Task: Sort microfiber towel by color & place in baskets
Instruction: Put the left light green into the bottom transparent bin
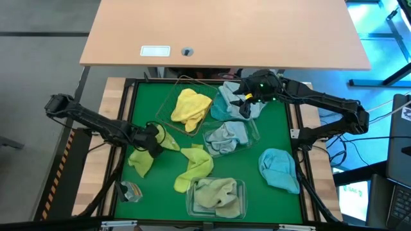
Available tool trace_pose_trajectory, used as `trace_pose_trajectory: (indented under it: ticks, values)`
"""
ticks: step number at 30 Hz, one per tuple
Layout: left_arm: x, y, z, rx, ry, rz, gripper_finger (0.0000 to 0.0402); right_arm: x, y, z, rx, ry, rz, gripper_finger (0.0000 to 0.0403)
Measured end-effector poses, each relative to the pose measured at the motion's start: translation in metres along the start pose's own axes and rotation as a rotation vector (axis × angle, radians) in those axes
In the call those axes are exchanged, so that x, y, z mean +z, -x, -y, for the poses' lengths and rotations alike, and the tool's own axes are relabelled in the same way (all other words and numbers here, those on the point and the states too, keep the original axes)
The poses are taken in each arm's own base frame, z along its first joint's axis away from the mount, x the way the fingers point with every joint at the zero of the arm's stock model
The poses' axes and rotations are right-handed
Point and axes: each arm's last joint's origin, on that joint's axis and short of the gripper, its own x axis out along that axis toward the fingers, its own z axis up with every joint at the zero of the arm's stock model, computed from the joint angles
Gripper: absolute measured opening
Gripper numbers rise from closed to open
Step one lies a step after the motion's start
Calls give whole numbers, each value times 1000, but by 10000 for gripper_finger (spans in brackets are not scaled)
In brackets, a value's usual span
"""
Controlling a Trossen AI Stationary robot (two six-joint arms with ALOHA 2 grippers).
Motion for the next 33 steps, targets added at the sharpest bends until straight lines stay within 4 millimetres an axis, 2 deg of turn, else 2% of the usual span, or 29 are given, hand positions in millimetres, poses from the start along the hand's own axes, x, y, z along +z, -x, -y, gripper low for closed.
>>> trace_pose_trajectory:
  ticks: [15,23,28,33]
  values:
    - [39,53,43,-197,-88,145,3,-2,0,0,1,-2,-23,225]
    - [60,81,67,-379,-112,327,5,-2,0,0,1,-2,-23,225]
    - [71,90,82,-522,-148,473,5,-2,0,0,1,-2,-22,225]
    - [73,89,104,-620,-212,572,4,-2,0,0,1,-2,-21,225]
